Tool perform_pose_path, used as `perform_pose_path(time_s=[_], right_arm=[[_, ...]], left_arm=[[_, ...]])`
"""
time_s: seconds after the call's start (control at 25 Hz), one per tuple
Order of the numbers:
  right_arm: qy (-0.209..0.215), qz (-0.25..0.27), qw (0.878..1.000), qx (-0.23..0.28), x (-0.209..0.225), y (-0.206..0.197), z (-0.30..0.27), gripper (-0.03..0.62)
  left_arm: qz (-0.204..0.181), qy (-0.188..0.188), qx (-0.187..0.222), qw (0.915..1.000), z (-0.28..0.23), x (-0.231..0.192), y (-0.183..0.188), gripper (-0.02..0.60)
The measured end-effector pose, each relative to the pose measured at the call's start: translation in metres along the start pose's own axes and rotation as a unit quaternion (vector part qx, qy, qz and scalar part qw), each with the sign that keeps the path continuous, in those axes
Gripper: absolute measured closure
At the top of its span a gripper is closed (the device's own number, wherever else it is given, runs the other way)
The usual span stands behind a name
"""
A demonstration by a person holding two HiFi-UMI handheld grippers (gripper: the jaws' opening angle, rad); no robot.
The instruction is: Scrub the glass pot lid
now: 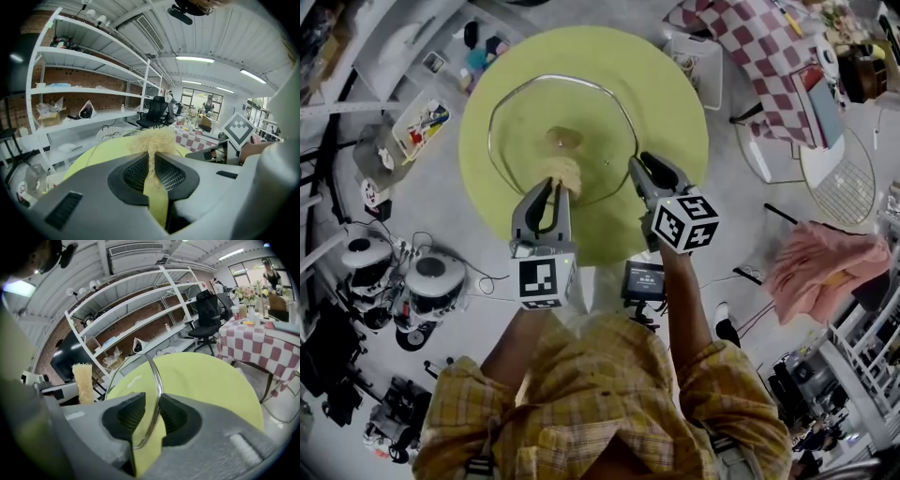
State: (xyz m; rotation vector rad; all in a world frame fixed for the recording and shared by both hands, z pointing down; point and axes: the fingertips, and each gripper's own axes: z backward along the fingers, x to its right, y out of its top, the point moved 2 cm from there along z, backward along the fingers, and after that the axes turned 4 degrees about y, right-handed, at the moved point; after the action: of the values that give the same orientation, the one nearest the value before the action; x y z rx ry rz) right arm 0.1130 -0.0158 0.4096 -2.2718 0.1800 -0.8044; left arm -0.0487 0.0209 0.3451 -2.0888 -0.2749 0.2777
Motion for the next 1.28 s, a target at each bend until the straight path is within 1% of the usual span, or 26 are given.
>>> perform_pose_path(time_s=[0.16,0.48,0.56,0.6,0.76,0.88,1.0,1.08,1.28], right_arm=[[0.009,-0.023,1.0,-0.009,0.01,-0.007,-0.007,0.497],[0.032,-0.025,0.999,-0.023,0.013,-0.013,-0.017,0.499],[0.042,-0.029,0.998,-0.021,0.012,-0.013,-0.018,0.508],[0.047,-0.032,0.998,-0.019,0.012,-0.013,-0.019,0.523],[0.066,-0.049,0.997,-0.011,0.012,-0.014,-0.02,0.528],[0.071,-0.047,0.996,-0.007,0.013,-0.013,-0.021,0.528],[0.073,-0.046,0.996,-0.004,0.013,-0.014,-0.023,0.53],[0.072,-0.049,0.996,-0.004,0.013,-0.014,-0.022,0.531],[0.068,-0.054,0.996,0.001,0.013,-0.013,-0.021,0.533]], left_arm=[[0.005,0.003,-0.005,1.0,-0.004,-0.002,-0.006,0.538],[-0.007,0.003,-0.013,0.9999,-0.008,-0.005,-0.012,0.538],[-0.007,0.004,-0.015,0.9998,-0.01,-0.006,-0.015,0.538],[-0.007,0.004,-0.016,0.9998,-0.011,-0.007,-0.016,0.538],[-0.005,-0.005,-0.021,0.9998,-0.02,-0.008,-0.02,0.538],[-0.007,-0.01,-0.02,0.9997,-0.033,-0.011,-0.02,0.538],[-0.008,-0.005,-0.019,0.9998,-0.043,-0.016,-0.022,0.538],[-0.008,-0.012,-0.025,0.9996,-0.048,-0.014,-0.025,0.538],[-0.004,-0.044,-0.046,0.998,-0.07,0.004,-0.028,0.538]])
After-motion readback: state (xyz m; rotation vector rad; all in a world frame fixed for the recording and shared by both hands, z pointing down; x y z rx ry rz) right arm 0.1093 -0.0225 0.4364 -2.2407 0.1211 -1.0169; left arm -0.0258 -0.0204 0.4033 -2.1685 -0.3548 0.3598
